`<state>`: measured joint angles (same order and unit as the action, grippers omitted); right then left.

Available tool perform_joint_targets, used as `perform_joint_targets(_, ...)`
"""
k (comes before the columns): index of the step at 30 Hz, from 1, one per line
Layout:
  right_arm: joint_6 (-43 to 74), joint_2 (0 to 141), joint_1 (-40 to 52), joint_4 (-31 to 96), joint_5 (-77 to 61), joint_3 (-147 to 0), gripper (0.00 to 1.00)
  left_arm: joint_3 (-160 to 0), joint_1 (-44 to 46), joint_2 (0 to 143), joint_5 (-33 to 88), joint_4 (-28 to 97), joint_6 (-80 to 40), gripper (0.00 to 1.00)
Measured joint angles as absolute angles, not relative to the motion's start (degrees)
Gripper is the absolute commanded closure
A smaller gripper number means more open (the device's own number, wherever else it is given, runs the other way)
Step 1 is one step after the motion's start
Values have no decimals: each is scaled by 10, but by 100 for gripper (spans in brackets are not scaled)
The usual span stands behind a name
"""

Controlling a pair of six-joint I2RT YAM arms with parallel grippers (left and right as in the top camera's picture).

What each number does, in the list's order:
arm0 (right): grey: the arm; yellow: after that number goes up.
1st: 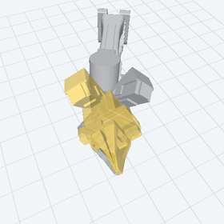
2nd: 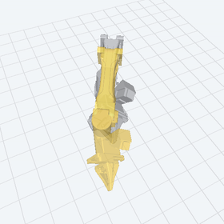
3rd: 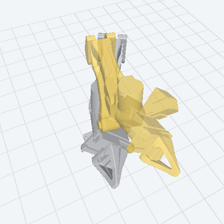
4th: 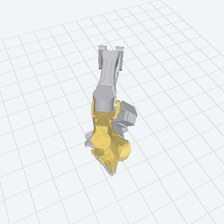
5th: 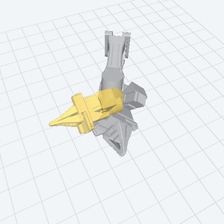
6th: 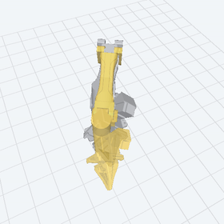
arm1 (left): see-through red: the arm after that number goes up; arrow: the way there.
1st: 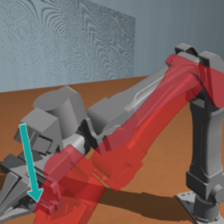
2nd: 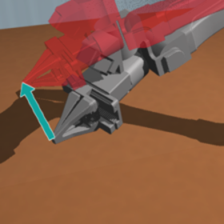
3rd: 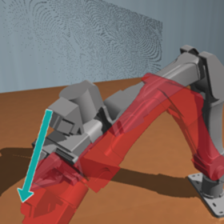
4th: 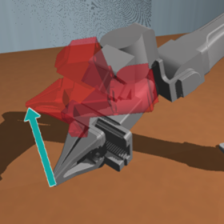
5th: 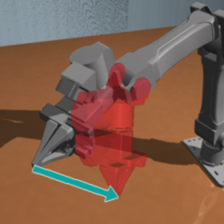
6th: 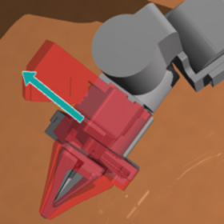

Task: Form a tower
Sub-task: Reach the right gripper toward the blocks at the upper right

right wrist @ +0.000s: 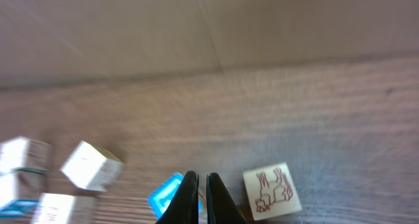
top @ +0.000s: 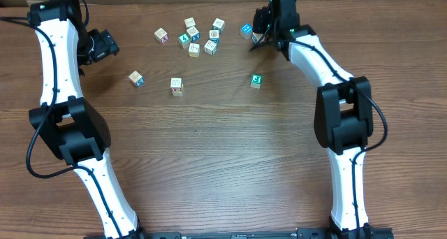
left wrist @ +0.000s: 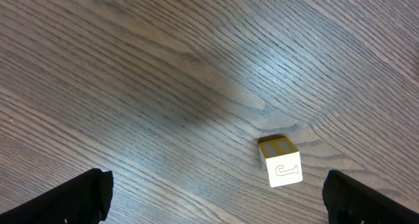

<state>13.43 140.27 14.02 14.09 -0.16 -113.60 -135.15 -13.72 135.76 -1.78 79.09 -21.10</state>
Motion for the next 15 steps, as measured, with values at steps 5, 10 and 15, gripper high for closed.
perform_joint_targets(5, 135, 1433, 142, 142, -2, -1136, 96, -1352, -137, 1358, -18, 791, -211, 1)
perform_joint_targets(10, 134, 1436, 147, 150, -2, -1137, 96, -1352, -137, 1358, -18, 791, -211, 0)
perform_joint_targets(15, 133, 1436, 152, 181, -2, -1147, 96, -1352, -137, 1358, -18, 791, -211, 0)
